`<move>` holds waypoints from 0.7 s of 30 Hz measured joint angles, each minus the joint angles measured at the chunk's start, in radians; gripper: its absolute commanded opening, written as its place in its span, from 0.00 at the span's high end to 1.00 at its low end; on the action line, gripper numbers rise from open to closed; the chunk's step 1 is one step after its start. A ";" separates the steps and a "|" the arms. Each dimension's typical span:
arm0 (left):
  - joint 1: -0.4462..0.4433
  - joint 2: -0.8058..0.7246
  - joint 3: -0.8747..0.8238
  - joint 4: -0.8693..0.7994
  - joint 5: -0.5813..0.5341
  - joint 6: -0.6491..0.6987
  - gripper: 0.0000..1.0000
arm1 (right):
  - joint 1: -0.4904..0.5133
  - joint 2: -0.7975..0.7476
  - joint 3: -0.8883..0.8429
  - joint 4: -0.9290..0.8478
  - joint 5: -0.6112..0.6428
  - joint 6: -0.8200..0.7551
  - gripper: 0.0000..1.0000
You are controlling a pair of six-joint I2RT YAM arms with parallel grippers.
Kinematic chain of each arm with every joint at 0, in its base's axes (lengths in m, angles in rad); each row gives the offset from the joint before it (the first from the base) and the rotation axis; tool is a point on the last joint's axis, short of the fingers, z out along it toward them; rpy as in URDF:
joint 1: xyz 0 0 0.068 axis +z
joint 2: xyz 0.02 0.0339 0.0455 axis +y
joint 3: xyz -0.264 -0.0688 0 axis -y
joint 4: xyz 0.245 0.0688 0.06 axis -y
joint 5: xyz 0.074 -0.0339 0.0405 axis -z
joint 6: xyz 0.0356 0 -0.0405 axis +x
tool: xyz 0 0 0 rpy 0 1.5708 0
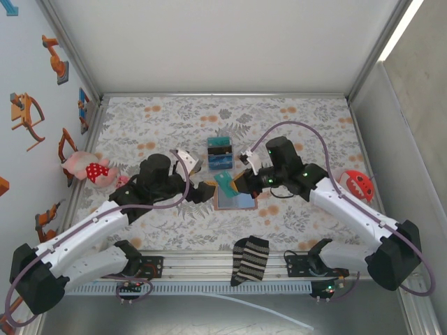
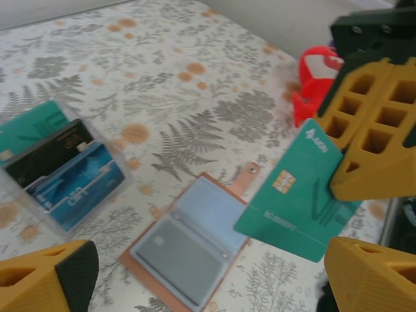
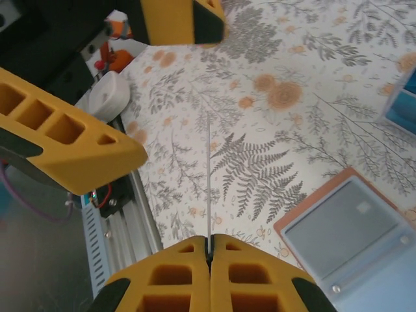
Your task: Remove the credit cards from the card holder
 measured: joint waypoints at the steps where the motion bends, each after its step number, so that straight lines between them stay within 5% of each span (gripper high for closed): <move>1: 0.000 0.003 0.008 -0.008 0.029 0.012 0.14 | 0.002 0.001 0.007 -0.015 -0.011 -0.018 0.96; 11: 0.000 0.116 0.109 -0.088 0.237 0.109 0.52 | 0.013 0.039 0.046 -0.108 -0.093 -0.121 0.96; 18: -0.003 0.163 0.129 -0.127 0.346 0.143 0.96 | 0.016 0.066 0.078 -0.146 -0.107 -0.169 0.96; 21: -0.005 0.163 0.129 -0.139 0.366 0.148 1.00 | 0.016 0.071 0.080 -0.158 -0.106 -0.186 0.86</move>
